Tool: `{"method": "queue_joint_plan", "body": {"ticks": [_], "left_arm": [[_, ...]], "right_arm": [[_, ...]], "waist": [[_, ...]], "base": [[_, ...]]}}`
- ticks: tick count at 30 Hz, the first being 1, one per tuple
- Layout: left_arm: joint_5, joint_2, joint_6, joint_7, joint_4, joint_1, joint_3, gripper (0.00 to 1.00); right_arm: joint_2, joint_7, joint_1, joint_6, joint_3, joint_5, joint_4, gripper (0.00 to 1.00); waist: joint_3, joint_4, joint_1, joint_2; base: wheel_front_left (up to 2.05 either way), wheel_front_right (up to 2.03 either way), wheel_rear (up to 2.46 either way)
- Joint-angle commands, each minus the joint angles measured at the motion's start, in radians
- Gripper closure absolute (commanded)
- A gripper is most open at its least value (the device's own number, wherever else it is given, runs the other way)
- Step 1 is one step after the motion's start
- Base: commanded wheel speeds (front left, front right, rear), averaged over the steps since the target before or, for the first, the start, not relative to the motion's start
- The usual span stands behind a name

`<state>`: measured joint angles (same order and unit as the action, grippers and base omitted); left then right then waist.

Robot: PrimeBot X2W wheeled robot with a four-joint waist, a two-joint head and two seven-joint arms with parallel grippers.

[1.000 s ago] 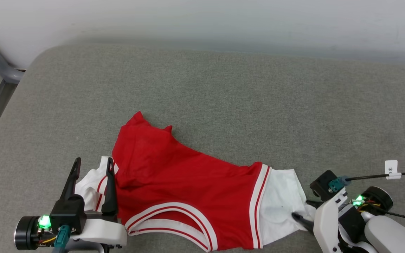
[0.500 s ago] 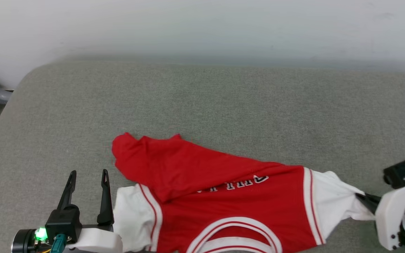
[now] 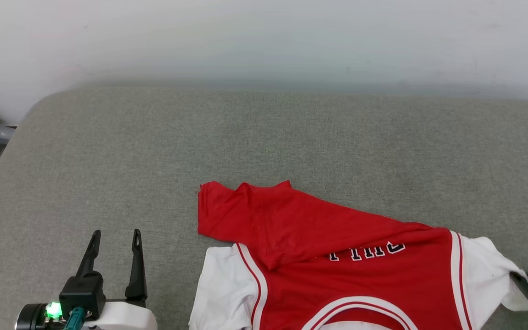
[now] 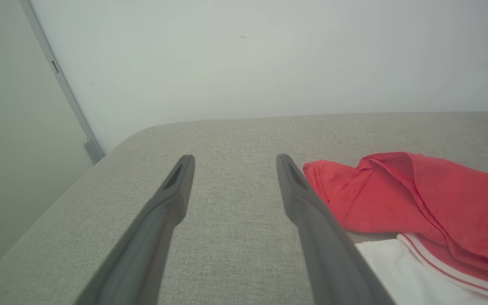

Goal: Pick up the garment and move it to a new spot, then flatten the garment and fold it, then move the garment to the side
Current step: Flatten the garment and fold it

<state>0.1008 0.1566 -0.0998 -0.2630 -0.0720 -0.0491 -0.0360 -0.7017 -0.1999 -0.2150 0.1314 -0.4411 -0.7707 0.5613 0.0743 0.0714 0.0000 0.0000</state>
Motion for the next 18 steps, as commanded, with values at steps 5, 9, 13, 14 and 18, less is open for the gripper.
{"method": "queue_joint_plan", "body": {"ticks": [5, 9, 13, 14, 18], "left_arm": [[-0.005, 0.029, 0.048, -0.002, -0.022, 0.014, 0.0, 0.0], [0.01, 0.073, 0.109, 0.006, -0.051, 0.046, -0.011, 0.0], [0.039, 0.132, 0.184, 0.108, -0.048, 0.105, -0.042, 0.0], [0.05, 0.143, 0.197, 0.146, -0.047, 0.115, -0.055, 0.0], [0.094, 0.187, 0.22, 0.272, -0.034, 0.152, -0.103, 0.0]], "right_arm": [[0.02, 0.12, 0.021, -0.001, 0.065, 0.064, -0.034, 0.0], [0.032, 0.203, 0.052, -0.001, 0.149, 0.135, -0.109, 0.0], [0.097, 0.25, 0.12, -0.001, 0.3, 0.257, -0.249, 0.0], [0.116, 0.25, 0.136, -0.001, 0.331, 0.283, -0.283, 0.0], [0.186, 0.222, 0.191, -0.001, 0.404, 0.359, -0.39, 0.0]], "waist": [[-0.033, -0.003, 0.0, 0.0], [-0.055, -0.01, 0.0, 0.0], [-0.069, -0.024, 0.0, 0.0], [-0.07, -0.026, 0.0, 0.0], [-0.073, -0.032, 0.0, 0.0]], "base": [[0.0, 0.0, 0.0], [0.0, 0.0, 0.0], [0.0, 0.0, 0.0], [0.0, 0.0, 0.0], [0.0, 0.0, 0.0]]}}
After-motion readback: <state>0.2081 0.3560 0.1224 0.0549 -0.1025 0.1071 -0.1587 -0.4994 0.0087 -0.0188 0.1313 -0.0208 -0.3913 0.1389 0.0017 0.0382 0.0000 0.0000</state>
